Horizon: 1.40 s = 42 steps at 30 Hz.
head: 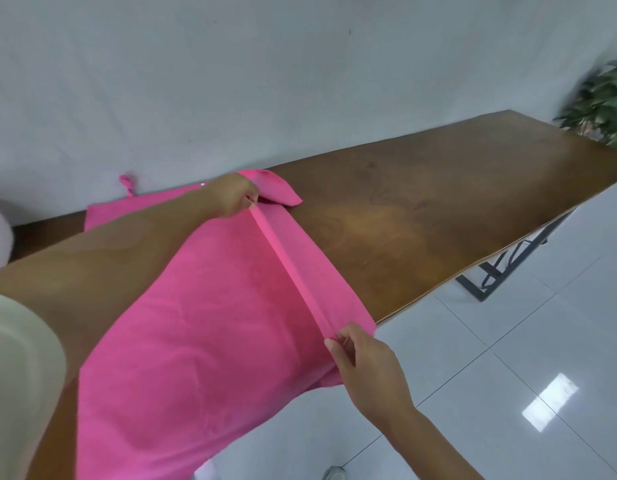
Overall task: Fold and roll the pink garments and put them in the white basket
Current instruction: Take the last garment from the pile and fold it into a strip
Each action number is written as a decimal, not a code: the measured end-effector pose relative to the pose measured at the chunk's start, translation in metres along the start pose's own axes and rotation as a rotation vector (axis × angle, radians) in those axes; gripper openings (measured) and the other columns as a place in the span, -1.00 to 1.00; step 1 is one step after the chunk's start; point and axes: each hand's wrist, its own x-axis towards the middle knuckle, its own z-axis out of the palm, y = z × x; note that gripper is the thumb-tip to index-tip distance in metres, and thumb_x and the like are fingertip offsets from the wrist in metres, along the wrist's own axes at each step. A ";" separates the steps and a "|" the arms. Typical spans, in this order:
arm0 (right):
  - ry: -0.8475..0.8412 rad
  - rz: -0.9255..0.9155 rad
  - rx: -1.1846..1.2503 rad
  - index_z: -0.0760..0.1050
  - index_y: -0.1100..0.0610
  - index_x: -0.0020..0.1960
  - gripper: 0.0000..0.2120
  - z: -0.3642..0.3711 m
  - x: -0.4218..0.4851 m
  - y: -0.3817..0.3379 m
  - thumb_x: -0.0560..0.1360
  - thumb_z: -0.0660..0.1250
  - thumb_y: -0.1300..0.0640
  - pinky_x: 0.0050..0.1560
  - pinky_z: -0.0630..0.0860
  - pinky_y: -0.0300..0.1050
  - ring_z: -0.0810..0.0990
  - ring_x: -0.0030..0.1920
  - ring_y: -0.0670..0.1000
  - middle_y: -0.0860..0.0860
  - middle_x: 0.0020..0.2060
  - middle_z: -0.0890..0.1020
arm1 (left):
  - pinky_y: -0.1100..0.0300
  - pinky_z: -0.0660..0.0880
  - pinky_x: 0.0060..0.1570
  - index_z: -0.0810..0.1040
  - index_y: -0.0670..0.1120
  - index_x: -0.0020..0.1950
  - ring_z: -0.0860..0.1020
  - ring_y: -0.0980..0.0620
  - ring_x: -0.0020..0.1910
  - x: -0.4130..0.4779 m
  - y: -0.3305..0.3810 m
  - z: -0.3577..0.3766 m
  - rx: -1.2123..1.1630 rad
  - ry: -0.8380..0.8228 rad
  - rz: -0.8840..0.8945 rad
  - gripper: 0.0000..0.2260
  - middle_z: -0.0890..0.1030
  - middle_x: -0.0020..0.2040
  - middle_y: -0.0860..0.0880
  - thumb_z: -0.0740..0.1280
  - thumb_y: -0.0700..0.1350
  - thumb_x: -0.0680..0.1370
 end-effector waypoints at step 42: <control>-0.260 -0.239 -0.028 0.48 -0.06 0.24 -0.79 0.140 -0.094 -0.141 0.64 0.23 -0.03 -0.08 0.45 -0.24 0.56 -0.10 -0.20 -0.20 -0.10 0.60 | 0.02 0.34 0.41 0.51 -0.12 0.42 0.45 -0.12 0.38 -0.312 -0.090 0.063 -0.136 -0.053 -0.261 -0.61 0.48 0.40 -0.11 0.37 -0.02 0.62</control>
